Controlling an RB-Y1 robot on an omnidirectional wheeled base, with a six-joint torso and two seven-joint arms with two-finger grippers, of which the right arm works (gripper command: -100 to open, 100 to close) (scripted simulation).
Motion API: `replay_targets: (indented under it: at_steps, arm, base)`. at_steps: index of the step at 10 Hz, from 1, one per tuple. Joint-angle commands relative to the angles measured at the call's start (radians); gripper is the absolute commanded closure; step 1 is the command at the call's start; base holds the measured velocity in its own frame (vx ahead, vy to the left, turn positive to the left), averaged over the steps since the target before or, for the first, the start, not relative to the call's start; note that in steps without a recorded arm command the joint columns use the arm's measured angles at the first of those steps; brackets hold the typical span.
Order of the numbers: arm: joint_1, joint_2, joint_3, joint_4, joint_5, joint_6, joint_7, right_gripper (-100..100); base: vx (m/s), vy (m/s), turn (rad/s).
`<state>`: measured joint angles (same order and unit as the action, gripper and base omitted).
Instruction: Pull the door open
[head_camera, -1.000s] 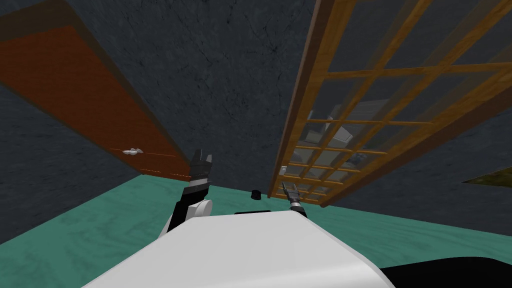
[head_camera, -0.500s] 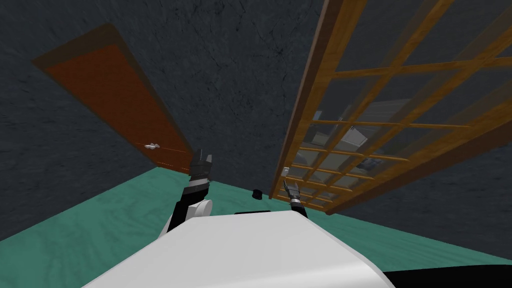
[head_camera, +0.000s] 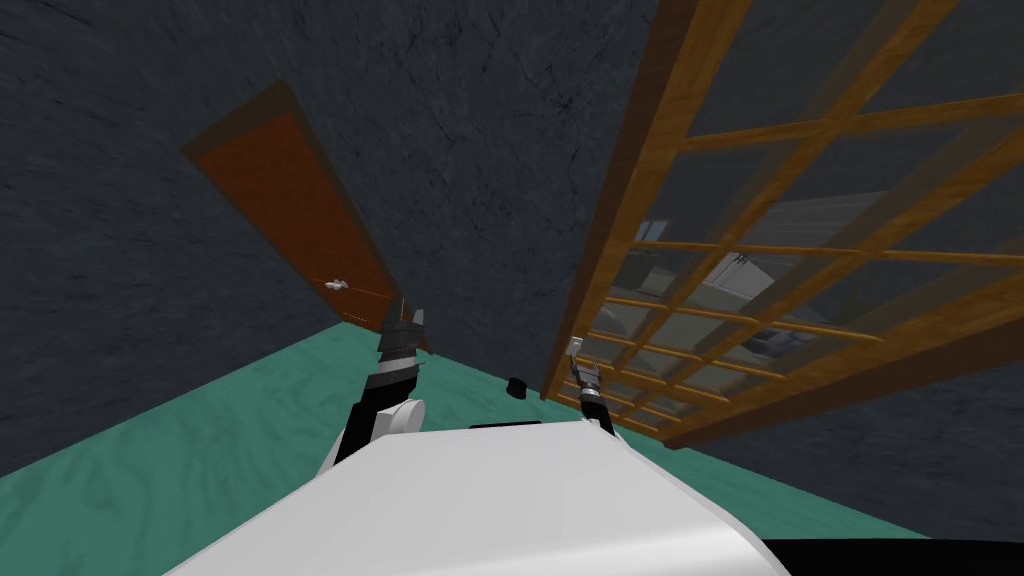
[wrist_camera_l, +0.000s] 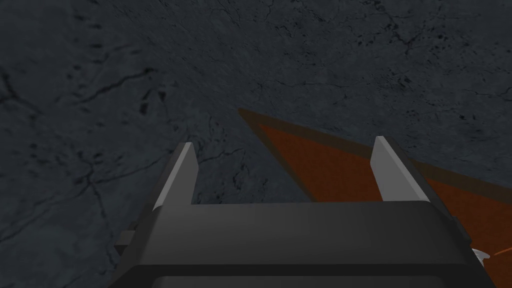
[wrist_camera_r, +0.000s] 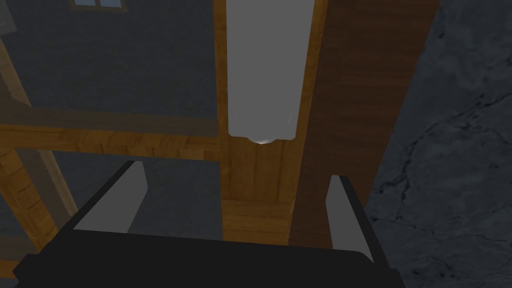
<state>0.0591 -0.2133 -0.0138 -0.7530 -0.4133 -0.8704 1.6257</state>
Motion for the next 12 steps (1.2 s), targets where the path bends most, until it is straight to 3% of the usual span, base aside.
replay_targets:
  at_steps: [1,2,8,9,10,12]
  arm:
    - [-0.039,0.007,-0.021,0.050,-0.008,-0.011,0.008,-100]
    - [-0.039,0.007,-0.021,0.053,-0.008,-0.011,0.008,-100]
    - [-0.190,0.033,-0.117,0.229,-0.045,-0.028,0.048,-100]
    - [-0.175,0.035,-0.103,0.230,-0.039,-0.035,0.039,-100]
    - [-0.175,0.035,-0.103,0.230,-0.039,-0.035,0.039,100]
    - [-0.175,0.035,-0.103,0.230,-0.039,-0.035,0.039,100]
  base:
    - [-0.009,-0.029,0.117]
    - [-0.007,-0.027,0.071]
    - [0.010,-0.073,0.177]
    - [-0.006,-0.022,0.023]
    - [-0.013,0.012,-0.012]
    - [0.001,0.007,-0.016]
